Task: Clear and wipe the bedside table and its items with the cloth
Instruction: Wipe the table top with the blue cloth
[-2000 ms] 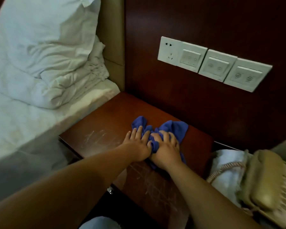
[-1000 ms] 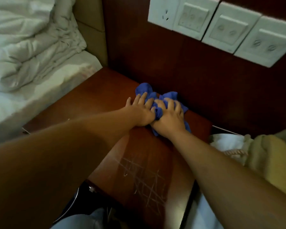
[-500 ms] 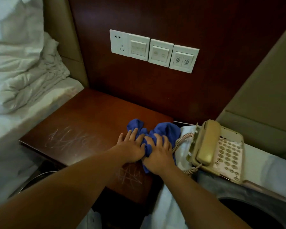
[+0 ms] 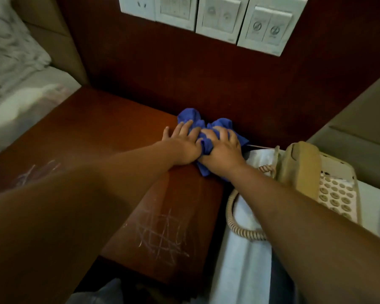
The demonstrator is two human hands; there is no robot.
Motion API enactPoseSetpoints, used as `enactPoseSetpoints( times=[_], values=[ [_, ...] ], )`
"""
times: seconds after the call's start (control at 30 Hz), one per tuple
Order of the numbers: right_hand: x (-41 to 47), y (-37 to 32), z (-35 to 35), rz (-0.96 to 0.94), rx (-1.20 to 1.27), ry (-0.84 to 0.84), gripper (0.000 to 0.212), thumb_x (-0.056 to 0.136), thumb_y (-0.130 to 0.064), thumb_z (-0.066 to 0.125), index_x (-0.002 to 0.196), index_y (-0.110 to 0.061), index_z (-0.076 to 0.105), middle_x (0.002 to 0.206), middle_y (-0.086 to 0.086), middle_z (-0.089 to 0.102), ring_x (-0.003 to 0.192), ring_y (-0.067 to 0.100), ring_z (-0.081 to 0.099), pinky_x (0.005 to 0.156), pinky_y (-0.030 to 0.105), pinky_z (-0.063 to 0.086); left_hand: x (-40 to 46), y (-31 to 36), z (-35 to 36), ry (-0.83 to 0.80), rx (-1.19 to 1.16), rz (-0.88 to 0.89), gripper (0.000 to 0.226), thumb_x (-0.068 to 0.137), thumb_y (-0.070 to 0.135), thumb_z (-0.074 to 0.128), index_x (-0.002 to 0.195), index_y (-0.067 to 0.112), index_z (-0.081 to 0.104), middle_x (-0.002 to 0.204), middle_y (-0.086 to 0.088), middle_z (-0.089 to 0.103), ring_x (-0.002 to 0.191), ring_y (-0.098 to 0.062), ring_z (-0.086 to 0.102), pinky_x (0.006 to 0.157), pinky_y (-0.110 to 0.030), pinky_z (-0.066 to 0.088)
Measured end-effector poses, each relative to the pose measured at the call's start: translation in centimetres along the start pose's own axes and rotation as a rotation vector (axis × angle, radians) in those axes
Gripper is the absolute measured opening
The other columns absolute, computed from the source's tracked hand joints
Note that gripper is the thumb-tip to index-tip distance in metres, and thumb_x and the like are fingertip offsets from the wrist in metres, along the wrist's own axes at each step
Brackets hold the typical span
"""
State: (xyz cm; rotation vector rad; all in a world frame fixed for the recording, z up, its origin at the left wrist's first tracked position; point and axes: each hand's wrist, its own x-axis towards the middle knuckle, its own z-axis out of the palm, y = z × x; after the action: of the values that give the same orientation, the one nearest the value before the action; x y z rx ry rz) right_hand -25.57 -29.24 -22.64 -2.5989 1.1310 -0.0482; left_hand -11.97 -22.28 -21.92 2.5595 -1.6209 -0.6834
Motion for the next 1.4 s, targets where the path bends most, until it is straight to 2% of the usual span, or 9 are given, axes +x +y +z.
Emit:
enactPoseSetpoints(
  times=[0.33, 0.53, 0.63, 0.73, 0.97, 1.13, 1.23, 1.33, 1.4],
  values=[
    [-0.7, -0.6, 1.7, 0.033, -0.048, 0.022, 0.076, 0.079, -0.077, 0.032, 0.146, -0.042, 0.029, 0.158, -0.002, 0.030, 0.146, 0.032, 0.024, 0.118, 0.052, 0.021, -1.7, -0.1, 0.5, 0.047, -0.082, 0.065, 0.057, 0.109, 0.041, 0.023, 0.162, 0.022, 0.017, 0.173, -0.005, 0.001, 0.159, -0.025, 0.000, 0.127, -0.051, 0.001],
    [-11.4, -4.1, 2.2, 0.041, -0.111, -0.043, 0.076, 0.085, -0.056, 0.056, 0.150, -0.032, 0.027, 0.153, 0.007, 0.028, 0.138, 0.038, 0.028, 0.113, 0.051, 0.030, -10.5, 0.0, 3.8, -0.036, -0.151, 0.093, 0.059, 0.103, 0.031, 0.040, 0.158, 0.013, 0.027, 0.167, -0.012, 0.016, 0.152, -0.032, 0.020, 0.121, -0.043, 0.026],
    [-14.8, -5.5, 0.4, 0.020, -0.090, -0.110, 0.073, 0.087, -0.027, 0.066, 0.149, -0.029, 0.027, 0.146, 0.010, 0.030, 0.125, 0.039, 0.038, 0.098, 0.051, 0.045, -14.5, 1.0, 2.7, -0.077, -0.334, 0.035, 0.049, 0.102, 0.007, 0.047, 0.150, 0.012, 0.039, 0.152, -0.018, 0.040, 0.110, -0.030, 0.056, 0.091, -0.042, 0.054],
    [-16.9, -5.5, -2.3, 0.001, 0.030, -0.009, 0.069, 0.080, -0.015, 0.065, 0.141, -0.027, 0.036, 0.137, 0.010, 0.036, 0.115, 0.037, 0.044, 0.090, 0.050, 0.048, -16.9, 2.6, 0.6, 0.002, -0.440, 0.059, 0.047, 0.101, 0.001, 0.046, 0.146, 0.016, 0.050, 0.147, -0.011, 0.052, 0.087, -0.024, 0.061, 0.064, -0.033, 0.052],
    [-22.3, -5.8, -6.6, -0.044, -0.203, -0.063, 0.066, 0.084, -0.025, 0.064, 0.142, -0.028, 0.032, 0.142, 0.010, 0.033, 0.123, 0.038, 0.041, 0.085, 0.047, 0.053, -22.3, 6.0, -0.1, -0.098, -0.360, 0.035, 0.057, 0.101, 0.014, 0.055, 0.155, 0.017, 0.038, 0.134, -0.012, 0.059, 0.083, -0.022, 0.059, 0.075, -0.037, 0.053],
    [-25.5, -6.8, -5.4, -0.065, -0.343, -0.234, 0.073, 0.082, -0.031, 0.067, 0.144, -0.029, 0.029, 0.140, 0.010, 0.032, 0.124, 0.041, 0.037, 0.091, 0.051, 0.048, -26.1, 5.5, 3.5, -0.154, -0.319, 0.067, 0.070, 0.103, 0.014, 0.050, 0.164, 0.017, 0.015, 0.156, -0.017, 0.041, 0.110, -0.036, 0.061, 0.080, -0.038, 0.051],
    [-26.3, -7.1, -3.8, -0.067, -0.366, -0.317, 0.063, 0.086, -0.028, 0.065, 0.141, -0.027, 0.033, 0.141, 0.011, 0.032, 0.125, 0.042, 0.036, 0.098, 0.056, 0.042, -27.1, 4.7, 6.3, -0.171, -0.262, 0.051, 0.059, 0.103, 0.015, 0.049, 0.157, 0.009, 0.025, 0.144, -0.018, 0.049, 0.117, -0.034, 0.058, 0.084, -0.035, 0.046],
    [-25.9, -6.8, -2.4, -0.047, -0.363, -0.324, 0.062, 0.087, -0.032, 0.062, 0.143, -0.027, 0.035, 0.141, 0.012, 0.034, 0.126, 0.044, 0.036, 0.102, 0.058, 0.039, -27.3, 3.8, 9.0, -0.100, -0.136, 0.080, 0.070, 0.103, 0.023, 0.045, 0.163, 0.010, 0.012, 0.168, -0.012, 0.019, 0.154, -0.029, 0.022, 0.123, -0.044, 0.021],
    [-24.8, -6.8, -2.3, -0.030, -0.353, -0.332, 0.064, 0.086, -0.037, 0.060, 0.145, -0.028, 0.035, 0.143, 0.011, 0.034, 0.129, 0.044, 0.034, 0.104, 0.057, 0.037, -26.4, 3.5, 9.7, -0.077, -0.065, 0.100, 0.073, 0.105, 0.026, 0.040, 0.164, 0.011, 0.001, 0.172, -0.007, 0.001, 0.159, -0.024, 0.004, 0.127, -0.048, 0.006]
  ],
)
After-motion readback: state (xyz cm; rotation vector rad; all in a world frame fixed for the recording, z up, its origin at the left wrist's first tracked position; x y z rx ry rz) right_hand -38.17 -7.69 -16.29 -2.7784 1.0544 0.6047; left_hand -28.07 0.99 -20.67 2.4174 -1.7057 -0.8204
